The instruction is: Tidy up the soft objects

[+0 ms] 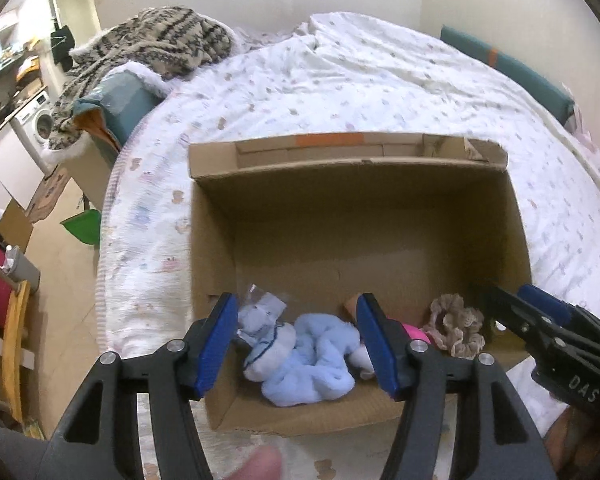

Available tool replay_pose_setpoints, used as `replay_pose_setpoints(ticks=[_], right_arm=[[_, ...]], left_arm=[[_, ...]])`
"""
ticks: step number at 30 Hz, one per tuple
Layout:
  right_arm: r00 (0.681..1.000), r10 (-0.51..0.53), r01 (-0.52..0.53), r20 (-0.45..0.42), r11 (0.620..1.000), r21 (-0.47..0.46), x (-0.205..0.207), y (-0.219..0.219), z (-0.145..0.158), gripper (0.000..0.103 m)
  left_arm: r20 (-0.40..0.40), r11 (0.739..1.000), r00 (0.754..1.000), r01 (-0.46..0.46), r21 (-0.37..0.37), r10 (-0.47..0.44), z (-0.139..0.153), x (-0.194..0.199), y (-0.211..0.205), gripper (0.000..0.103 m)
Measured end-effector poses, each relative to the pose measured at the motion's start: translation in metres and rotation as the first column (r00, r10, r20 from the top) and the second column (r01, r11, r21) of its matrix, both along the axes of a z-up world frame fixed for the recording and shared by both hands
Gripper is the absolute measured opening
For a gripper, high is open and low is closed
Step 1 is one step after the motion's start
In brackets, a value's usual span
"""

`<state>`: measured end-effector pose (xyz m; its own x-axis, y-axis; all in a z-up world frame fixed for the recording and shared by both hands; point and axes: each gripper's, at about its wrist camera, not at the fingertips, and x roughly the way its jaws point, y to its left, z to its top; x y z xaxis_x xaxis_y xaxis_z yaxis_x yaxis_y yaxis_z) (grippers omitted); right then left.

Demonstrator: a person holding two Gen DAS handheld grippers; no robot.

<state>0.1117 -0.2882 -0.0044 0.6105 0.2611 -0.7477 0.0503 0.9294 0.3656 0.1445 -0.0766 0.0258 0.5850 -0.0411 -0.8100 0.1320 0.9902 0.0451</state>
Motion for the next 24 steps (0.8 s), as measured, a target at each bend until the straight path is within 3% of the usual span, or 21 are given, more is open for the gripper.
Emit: replay_pose_setpoints(ticks=[2,6,11,18,24], right_arm=[[1.000,-0.001,0.001,0.023,1.000,0.002,-0.006,0.001,0.009,0.079],[0.997,-0.023,0.023,0.068,1.000,0.001,-0.020,0.000,0.027,0.100],[0.991,-0.052,0.054,0.120,0.998,-0.015,-0.043,0.003,0.044,0.103],[0.983,-0.065,0.077,0.174,0.995,-0.063,-0.077,0.010,0.053,0.103],[0.982,-0.038,0.061,0.183,0.991,-0.119,-0.096,0.021,0.051,0.103]], left_arm=[[0.011,1.000,1.000,-0.002,-0.021,0.002,0.006,-0.004,0.006,0.061],[0.063,0.999,0.998,-0.013,-0.050,0.016,0.022,-0.019,0.019,0.081],[0.113,0.998,0.993,-0.033,-0.053,0.039,0.040,-0.042,0.038,0.097],[0.177,0.998,0.983,-0.048,-0.036,0.053,0.050,-0.084,0.065,0.102],[0.159,0.997,0.985,-0.053,-0.048,0.060,0.040,-0.108,0.076,0.102]])
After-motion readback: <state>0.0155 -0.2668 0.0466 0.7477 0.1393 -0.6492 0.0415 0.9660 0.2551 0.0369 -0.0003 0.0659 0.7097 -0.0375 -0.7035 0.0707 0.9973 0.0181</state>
